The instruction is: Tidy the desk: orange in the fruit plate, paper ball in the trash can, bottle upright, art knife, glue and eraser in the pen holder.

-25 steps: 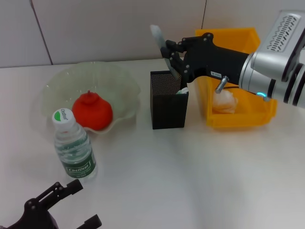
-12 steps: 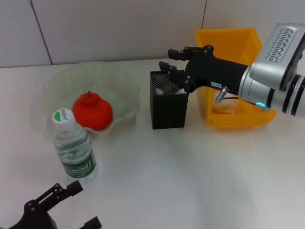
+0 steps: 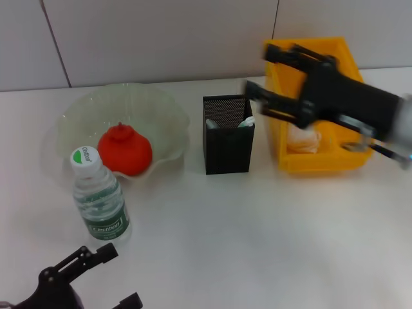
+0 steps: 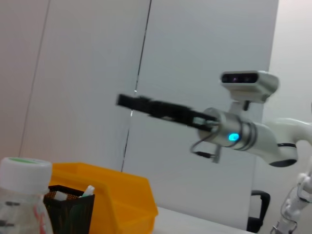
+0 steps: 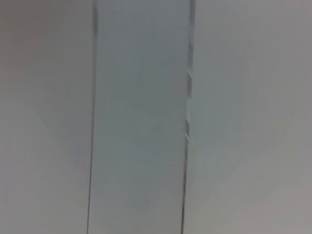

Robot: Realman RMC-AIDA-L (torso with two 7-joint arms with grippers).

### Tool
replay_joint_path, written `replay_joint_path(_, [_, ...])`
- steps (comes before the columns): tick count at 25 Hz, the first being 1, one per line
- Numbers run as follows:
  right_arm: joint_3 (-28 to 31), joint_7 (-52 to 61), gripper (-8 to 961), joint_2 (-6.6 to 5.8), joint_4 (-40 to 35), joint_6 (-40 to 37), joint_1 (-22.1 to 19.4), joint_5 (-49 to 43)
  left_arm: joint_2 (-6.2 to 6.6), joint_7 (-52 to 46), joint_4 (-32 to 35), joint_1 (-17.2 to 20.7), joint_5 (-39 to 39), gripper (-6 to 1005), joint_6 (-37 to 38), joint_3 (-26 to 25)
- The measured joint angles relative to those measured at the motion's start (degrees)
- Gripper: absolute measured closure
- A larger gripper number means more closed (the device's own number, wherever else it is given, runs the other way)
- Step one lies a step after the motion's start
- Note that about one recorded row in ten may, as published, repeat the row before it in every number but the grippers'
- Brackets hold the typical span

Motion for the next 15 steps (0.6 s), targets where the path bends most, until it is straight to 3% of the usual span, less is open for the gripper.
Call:
replay_joint_path(4, [5.76,-4.88,249,0.26,-4.26,-14.03,-5.82,0.76,-0.21,0.27,0.58,-1.44,0.34,153,-1.85,0.24])
replay_joint_path(10, [6.2,-9.02,178,-0.01,-11.33,-18.27,-8.68,-1.69,-0.63,-0.02,0.58,-4.41,2.96,153,-4.59,-0.13])
replay_joint_path(15, [5.91,-12.17,178,0.05,-18.3,-18.03,-6.17,-12.04,-0.87,-0.17,0.57,-6.4,4.69,152,-6.41,-0.03])
